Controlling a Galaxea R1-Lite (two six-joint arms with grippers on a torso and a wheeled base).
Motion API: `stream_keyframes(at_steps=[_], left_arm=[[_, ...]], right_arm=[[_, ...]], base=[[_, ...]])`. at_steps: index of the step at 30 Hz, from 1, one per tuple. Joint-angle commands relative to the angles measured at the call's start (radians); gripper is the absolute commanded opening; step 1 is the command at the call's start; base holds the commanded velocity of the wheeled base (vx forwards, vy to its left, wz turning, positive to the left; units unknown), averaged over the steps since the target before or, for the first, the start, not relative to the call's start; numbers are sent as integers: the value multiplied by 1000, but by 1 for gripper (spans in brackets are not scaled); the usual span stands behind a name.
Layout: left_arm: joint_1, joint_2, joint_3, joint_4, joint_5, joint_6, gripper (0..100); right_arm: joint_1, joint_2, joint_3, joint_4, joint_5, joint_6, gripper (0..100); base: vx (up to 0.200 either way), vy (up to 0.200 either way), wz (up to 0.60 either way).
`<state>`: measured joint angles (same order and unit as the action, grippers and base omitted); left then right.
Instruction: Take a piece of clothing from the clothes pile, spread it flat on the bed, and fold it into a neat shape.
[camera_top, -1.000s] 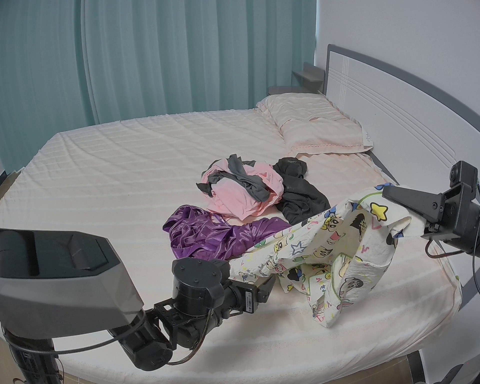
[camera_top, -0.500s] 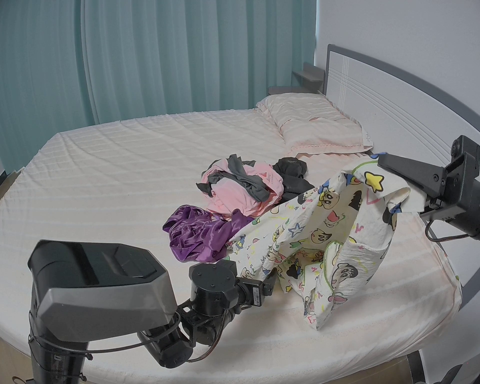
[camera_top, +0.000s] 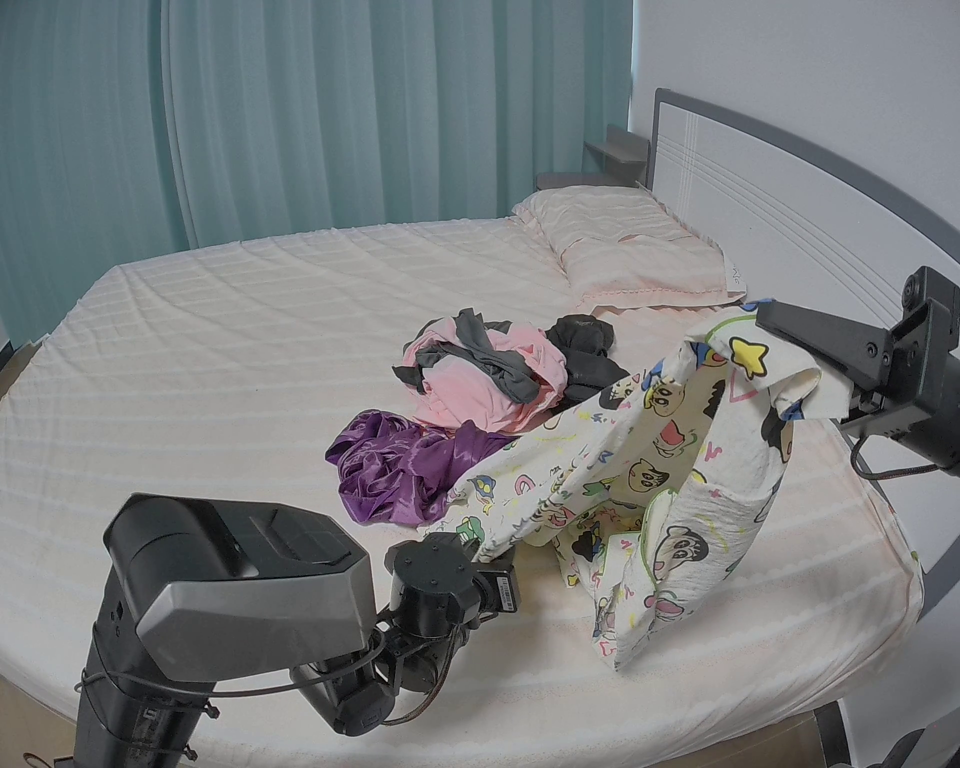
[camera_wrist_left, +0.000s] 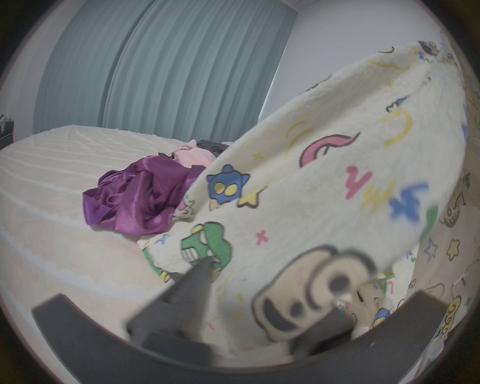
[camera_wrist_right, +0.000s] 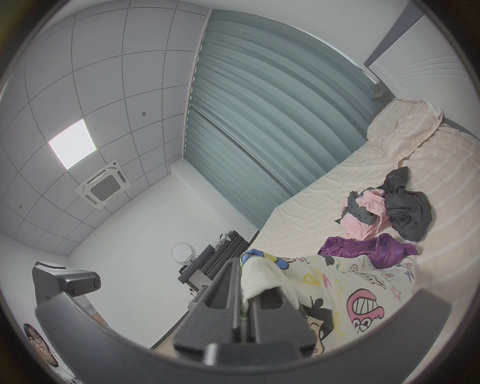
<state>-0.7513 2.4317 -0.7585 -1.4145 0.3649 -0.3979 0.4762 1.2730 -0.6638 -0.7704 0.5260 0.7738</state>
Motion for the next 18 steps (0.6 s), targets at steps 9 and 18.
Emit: stream_keyframes(at_steps=[9,18], left_arm=[[61,-235,200,0,91,-4,0],[191,-531,22,68,97,151,0]], right_arm=[[-116,36,59,-3,3,-2,0],[-189,174,-37,-7,-17,-34,0]], base=[[0,0,0],[0,0,0]])
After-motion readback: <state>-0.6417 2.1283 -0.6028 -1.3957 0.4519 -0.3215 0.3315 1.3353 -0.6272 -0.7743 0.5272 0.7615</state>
